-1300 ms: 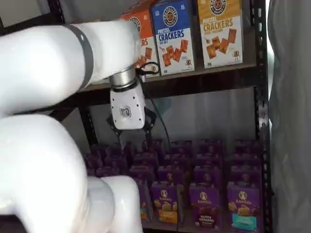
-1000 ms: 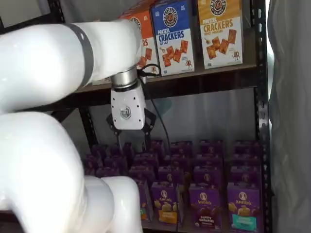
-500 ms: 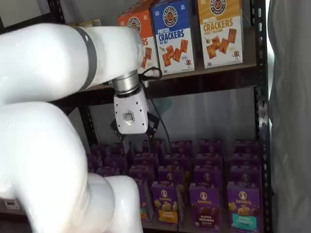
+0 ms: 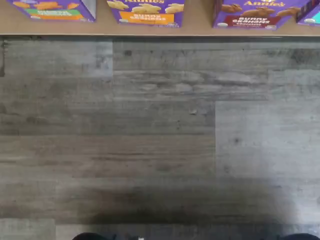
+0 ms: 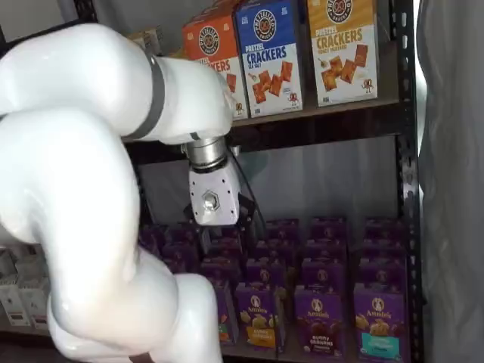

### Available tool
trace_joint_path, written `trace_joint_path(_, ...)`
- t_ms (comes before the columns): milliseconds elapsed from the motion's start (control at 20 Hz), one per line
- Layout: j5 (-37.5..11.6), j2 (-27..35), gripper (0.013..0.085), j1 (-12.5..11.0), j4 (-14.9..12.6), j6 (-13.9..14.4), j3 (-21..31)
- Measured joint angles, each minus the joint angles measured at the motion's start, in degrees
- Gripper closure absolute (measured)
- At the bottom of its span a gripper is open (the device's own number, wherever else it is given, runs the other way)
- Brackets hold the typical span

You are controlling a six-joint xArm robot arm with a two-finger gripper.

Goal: Pick up the purple box with a brown patch in the center, on the bottom shelf, the fifth box from the left

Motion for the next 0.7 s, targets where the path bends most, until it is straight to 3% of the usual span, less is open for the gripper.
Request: trace_joint_path(700,-24.0,23.2,0.013,-3.1,-0.2,-3.3,1.8)
